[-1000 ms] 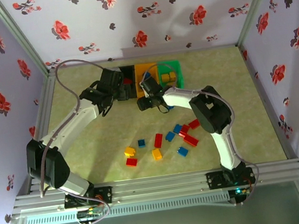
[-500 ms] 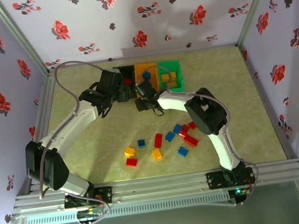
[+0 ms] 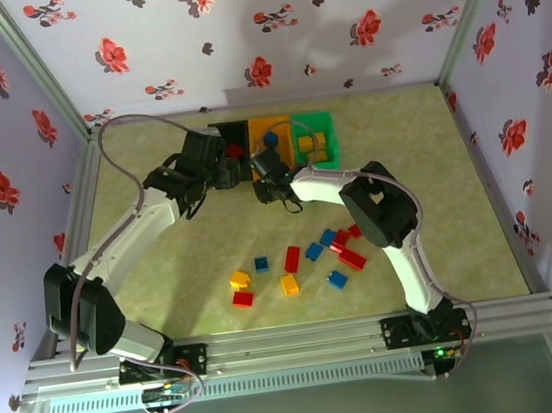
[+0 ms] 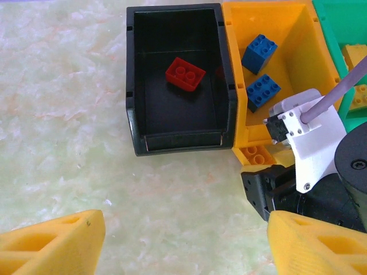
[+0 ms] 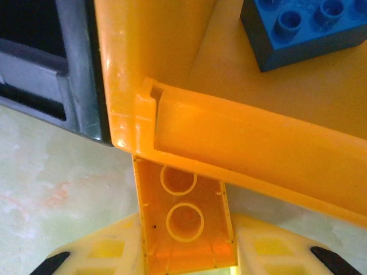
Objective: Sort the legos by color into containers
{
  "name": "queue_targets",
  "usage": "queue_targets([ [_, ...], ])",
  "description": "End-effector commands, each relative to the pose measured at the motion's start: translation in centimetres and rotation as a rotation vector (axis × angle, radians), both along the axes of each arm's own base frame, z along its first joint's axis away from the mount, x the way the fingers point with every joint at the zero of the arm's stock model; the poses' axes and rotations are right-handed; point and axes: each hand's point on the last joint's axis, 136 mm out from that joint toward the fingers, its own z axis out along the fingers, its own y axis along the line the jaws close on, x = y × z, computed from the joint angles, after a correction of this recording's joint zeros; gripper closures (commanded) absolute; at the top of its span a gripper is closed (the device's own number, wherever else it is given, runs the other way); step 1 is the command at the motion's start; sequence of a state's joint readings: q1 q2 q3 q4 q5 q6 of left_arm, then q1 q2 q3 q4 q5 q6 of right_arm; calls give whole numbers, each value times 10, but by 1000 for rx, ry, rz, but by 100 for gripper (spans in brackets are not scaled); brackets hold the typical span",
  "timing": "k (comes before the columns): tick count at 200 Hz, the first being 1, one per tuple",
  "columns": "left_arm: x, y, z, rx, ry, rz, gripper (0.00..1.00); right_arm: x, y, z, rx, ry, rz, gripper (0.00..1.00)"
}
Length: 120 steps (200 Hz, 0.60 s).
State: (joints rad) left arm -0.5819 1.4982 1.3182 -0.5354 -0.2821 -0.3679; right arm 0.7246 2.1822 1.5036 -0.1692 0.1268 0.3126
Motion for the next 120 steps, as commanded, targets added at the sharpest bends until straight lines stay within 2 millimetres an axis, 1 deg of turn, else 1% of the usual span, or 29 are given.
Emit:
queue_targets([
  [1, -2, 10, 11, -14, -32, 39, 25, -12, 2, 21, 21, -3, 71, 81],
  [4, -2, 10, 11, -15, -32, 39, 25, -15, 1, 22, 18, 0, 79, 82],
  [38, -5, 12, 15, -32, -50, 43, 24, -41, -18, 54, 9, -16, 138, 83],
  [55, -5, 12, 17, -43, -68, 43, 24, -49, -28, 69, 3, -14, 156, 83],
  [65, -5, 12, 19, -53, -80, 42, 24, -52, -34, 82, 8, -23, 158, 84],
  [82, -6, 12, 24, -76, -110, 44, 24, -52, -44, 104, 24, -49, 149, 84],
  [93, -7, 12, 26, -85, -123, 42, 24, -49, -52, 120, 24, -82, 133, 84],
  [120, -9, 10, 32, -97, -152, 30, 24, -30, -76, 155, 33, -156, 80, 84],
])
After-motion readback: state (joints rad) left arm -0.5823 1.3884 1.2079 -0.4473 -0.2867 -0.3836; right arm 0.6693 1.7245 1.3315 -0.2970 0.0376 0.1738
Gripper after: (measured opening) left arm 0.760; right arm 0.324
